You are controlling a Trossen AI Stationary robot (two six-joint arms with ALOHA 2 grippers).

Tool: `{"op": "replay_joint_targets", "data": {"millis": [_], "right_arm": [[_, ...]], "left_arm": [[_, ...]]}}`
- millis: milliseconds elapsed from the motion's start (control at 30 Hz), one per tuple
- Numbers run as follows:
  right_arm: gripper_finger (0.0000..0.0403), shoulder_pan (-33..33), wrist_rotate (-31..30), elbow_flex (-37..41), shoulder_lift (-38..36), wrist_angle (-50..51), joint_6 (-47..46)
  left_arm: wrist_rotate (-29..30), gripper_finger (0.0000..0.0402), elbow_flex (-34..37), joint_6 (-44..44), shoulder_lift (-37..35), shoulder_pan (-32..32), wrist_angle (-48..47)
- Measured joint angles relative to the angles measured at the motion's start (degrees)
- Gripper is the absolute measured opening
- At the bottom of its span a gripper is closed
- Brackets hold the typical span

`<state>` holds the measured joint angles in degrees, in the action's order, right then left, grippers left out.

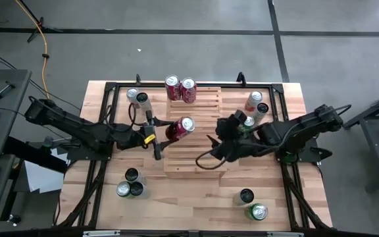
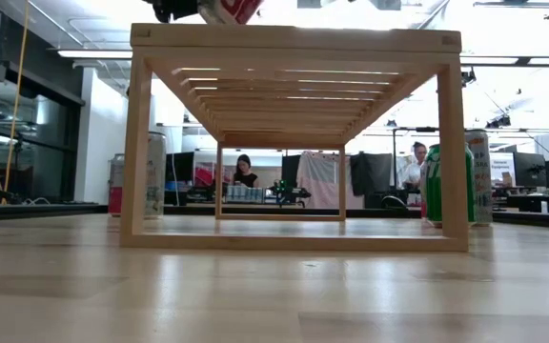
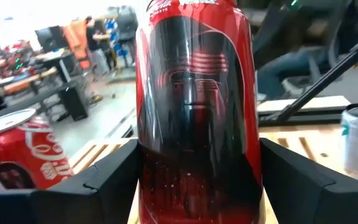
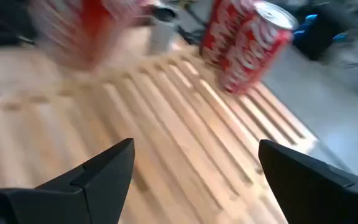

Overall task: Place canned beverage on shelf
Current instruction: Align the bottom right coke soda can with the other coke soda can on the shelf

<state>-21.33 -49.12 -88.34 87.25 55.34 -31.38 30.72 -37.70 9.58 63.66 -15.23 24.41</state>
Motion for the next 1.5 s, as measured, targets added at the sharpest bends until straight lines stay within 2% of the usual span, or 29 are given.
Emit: {"op": "replay_joint_targets", "data": {"millis": [100, 233, 367, 467, 567, 667, 867, 967, 1133, 1400, 1500], "right_arm": [[0.0328, -1.41, -3.72, 4.46, -0.52, 0.09, -2.76], [0.0328, -2.86, -7.20, 11.88, -0.71, -3.34, -6.69], [0.0328, -2.70, -10.42, 18.82, -1.23, -18.12, -1.62], [0.0328, -1.14, -7.37, 22.95, -1.68, -35.35, 9.85], [0.0328, 1.28, 0.40, 25.92, -2.26, -52.53, 22.08], [0.0328, 3.93, 7.77, 27.65, -3.59, -61.51, 29.25], [0.0328, 8.10, 23.54, 31.20, -5.70, -73.54, 31.43], [0.0328, 8.82, 28.70, 33.09, -5.67, -80.78, 32.82], [0.0328, 10.19, 33.61, 33.82, -5.63, -88.11, 32.94], [0.0328, 12.33, 31.60, 33.84, -5.30, -90.25, 31.73], [0.0328, 13.22, 31.67, 33.79, -4.78, -91.59, 31.45]], "left_arm": [[-4.87, 0.0271, 2.78, 0.99, -0.39, 1.30, 7.07], [-14.60, 0.0270, 5.74, -0.40, -0.94, 3.93, 14.49], [-24.22, 0.0270, 6.96, -3.53, -0.49, 7.30, 18.39], [-27.43, 0.0271, 6.96, -4.91, 0.39, 9.28, 19.18], [-27.45, 0.0271, 6.96, -5.00, 0.96, 10.51, 19.03], [-27.40, 0.0271, 6.98, -5.03, 1.11, 11.41, 18.57], [-27.02, 0.0271, 6.98, -4.41, 1.11, 12.09, 17.00], [-26.77, 0.0271, 6.96, -4.43, 1.26, 12.47, 17.53], [-26.17, 0.0271, 6.85, -4.68, 1.74, 12.60, 20.44], [-24.66, 0.0270, 6.82, -5.34, 5.15, 12.49, 24.95], [-26.86, 0.0270, 6.85, -6.46, 6.98, 12.38, 26.63]]}}
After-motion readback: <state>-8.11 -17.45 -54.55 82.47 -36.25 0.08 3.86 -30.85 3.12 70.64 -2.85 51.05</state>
